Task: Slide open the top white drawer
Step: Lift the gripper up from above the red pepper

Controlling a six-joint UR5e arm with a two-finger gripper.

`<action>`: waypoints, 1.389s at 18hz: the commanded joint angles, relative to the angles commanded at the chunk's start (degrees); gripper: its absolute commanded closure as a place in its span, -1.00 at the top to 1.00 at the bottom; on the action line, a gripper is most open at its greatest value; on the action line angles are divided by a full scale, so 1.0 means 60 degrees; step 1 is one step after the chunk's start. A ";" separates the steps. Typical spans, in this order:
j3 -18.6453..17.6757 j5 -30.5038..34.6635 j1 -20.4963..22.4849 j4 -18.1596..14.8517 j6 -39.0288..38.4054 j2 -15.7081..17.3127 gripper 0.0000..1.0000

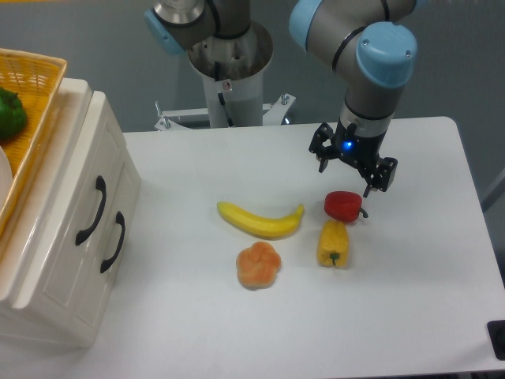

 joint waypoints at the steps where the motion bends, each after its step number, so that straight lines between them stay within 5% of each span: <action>1: 0.0000 -0.0015 0.0000 0.0000 0.0000 0.0000 1.00; 19: -0.0439 -0.0073 -0.0293 -0.0146 -0.0044 -0.0176 1.00; 25: -0.0410 -0.0103 -0.0878 -0.0147 -0.2047 -0.0234 1.00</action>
